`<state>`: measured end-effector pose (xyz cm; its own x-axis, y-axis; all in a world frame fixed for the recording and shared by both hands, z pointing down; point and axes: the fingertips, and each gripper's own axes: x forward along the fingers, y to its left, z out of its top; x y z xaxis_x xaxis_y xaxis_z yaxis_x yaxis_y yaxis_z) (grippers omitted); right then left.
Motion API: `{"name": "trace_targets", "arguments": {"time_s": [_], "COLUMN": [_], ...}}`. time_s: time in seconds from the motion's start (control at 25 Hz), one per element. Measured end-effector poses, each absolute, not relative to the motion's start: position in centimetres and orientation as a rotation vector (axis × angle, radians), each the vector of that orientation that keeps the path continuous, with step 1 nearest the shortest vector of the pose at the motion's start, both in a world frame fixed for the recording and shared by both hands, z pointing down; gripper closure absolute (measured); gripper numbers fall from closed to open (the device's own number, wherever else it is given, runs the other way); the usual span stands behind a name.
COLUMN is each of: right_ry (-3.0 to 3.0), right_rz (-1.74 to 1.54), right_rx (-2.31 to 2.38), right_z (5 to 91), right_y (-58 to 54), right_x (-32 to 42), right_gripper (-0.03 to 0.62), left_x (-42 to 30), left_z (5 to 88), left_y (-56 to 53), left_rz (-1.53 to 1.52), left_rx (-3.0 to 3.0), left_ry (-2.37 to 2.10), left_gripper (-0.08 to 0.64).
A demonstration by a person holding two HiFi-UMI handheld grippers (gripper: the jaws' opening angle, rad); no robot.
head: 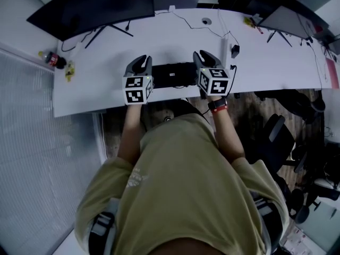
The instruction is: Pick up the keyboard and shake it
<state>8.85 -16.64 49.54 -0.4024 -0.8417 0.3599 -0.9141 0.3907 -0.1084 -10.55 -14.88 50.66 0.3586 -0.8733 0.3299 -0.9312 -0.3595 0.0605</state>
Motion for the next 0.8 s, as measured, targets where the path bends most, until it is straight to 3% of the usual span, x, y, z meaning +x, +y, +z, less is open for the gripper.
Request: {"name": "trace_targets", "arguments": {"time_s": [0.48,0.8], "right_ry": [-2.417,-2.425], "right_rz": [0.369,0.361], "right_rx": [1.612,1.597], "right_z": [47.5,47.8], "right_y": [-16.6,-16.4], "right_x": [9.3,9.7], "right_gripper": [0.566,0.569], "left_x": [-10.2,-8.9], "left_z": [47.9,48.6], "left_y": [-15.4,-15.4], "left_rz": [0.276,0.278], "left_rx": [2.385,2.391], "left_ry": [-1.706,-1.69], "left_gripper": [0.54,0.54]}}
